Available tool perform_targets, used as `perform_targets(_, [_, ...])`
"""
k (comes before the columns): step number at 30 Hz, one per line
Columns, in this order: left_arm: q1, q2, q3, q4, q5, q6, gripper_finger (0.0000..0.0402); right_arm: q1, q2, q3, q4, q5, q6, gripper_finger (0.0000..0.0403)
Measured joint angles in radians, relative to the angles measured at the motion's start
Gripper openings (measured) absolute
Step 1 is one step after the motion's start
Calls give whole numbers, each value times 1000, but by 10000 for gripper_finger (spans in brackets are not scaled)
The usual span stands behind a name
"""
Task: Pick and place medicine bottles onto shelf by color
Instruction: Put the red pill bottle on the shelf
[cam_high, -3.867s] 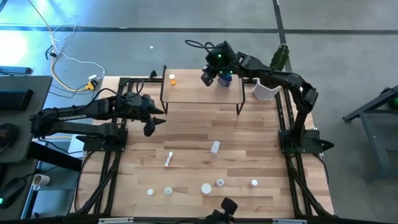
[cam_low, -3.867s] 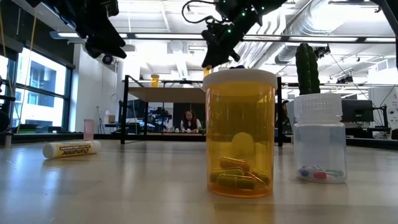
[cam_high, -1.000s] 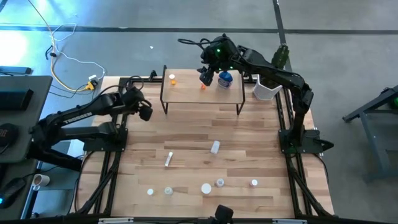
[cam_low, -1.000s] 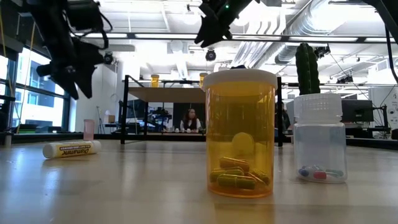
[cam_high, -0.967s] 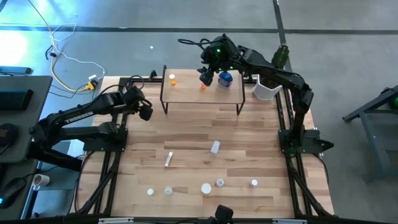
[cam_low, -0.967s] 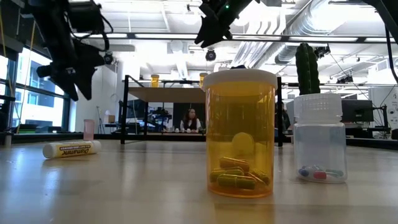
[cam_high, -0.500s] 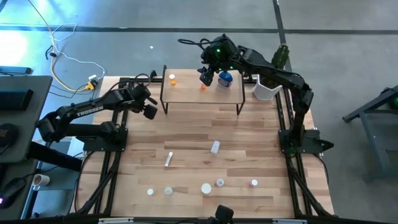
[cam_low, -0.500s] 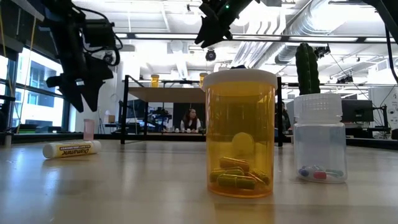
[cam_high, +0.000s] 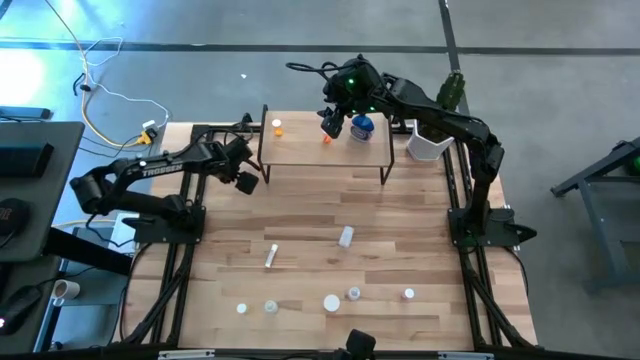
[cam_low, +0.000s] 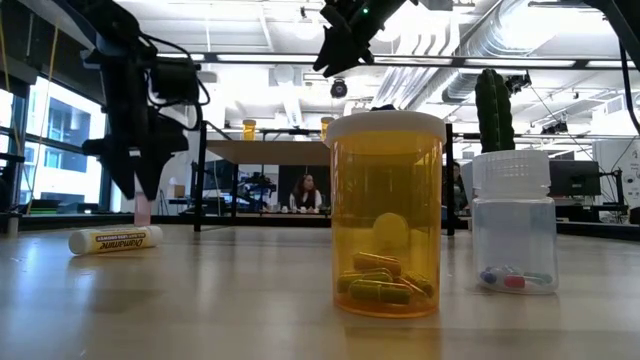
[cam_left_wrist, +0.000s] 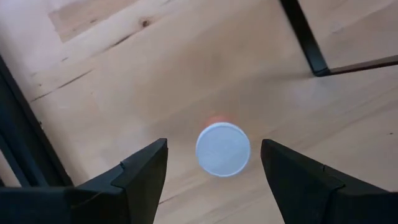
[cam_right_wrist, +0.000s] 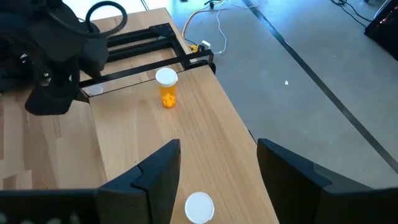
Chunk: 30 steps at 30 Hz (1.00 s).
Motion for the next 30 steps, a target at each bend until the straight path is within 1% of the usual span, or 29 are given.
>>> perform_targets(6, [0, 20, 0, 39, 1, 1, 230, 0, 0, 0, 0, 0, 0, 204])
perform_targets(24, [0, 20, 0, 39, 6, 26, 122, 0, 0, 0, 0, 0, 0, 204])
perform_targets(30, [-1, 17, 0, 36, 46, 45, 114, 0, 0, 0, -4, 0, 1, 204])
